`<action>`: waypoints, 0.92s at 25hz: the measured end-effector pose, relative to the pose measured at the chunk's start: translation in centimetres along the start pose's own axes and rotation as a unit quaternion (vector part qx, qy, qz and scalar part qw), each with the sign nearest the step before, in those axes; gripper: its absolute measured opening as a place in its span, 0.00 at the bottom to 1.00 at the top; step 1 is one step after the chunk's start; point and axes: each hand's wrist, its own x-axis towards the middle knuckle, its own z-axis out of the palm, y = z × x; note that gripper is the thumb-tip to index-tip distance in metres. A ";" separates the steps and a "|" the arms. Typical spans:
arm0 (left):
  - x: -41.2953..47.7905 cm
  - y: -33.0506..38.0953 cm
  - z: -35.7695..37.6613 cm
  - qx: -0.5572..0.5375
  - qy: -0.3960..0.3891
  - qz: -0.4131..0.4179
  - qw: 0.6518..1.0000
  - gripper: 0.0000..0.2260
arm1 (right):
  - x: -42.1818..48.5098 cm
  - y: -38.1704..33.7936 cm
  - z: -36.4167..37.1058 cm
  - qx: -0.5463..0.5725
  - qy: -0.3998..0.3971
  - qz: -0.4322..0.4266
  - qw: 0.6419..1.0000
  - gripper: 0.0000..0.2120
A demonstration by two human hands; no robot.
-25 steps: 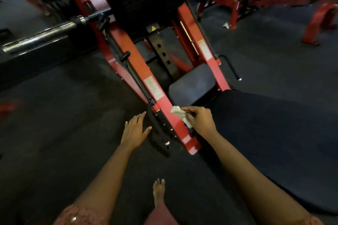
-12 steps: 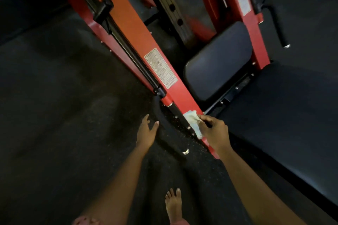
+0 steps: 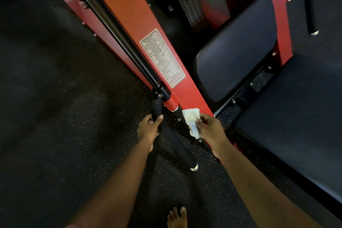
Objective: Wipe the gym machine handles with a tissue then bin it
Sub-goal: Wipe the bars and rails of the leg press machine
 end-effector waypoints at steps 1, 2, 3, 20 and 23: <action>0.2 0.0 -0.2 -0.010 -0.006 -0.004 1.000 0.21 | 0.6 -0.6 0.8 -0.015 -0.005 -0.014 1.000 0.16; 0.2 0.1 -0.4 -0.015 -0.012 -0.005 1.000 0.21 | 1.2 -1.5 1.6 -0.028 -0.002 -0.030 0.999 0.17; 0.3 0.3 -0.5 -0.013 -0.017 -0.006 1.000 0.21 | 1.7 -2.5 2.6 -0.034 0.004 -0.051 0.998 0.17; -0.5 -0.6 -2.1 -0.070 -0.058 0.000 0.996 0.23 | -0.3 3.8 7.1 -0.127 0.027 -0.225 0.966 0.23; -0.5 -0.9 -1.9 -0.071 -0.043 0.004 0.997 0.20 | 0.6 0.7 9.2 -0.092 0.032 -0.232 0.968 0.24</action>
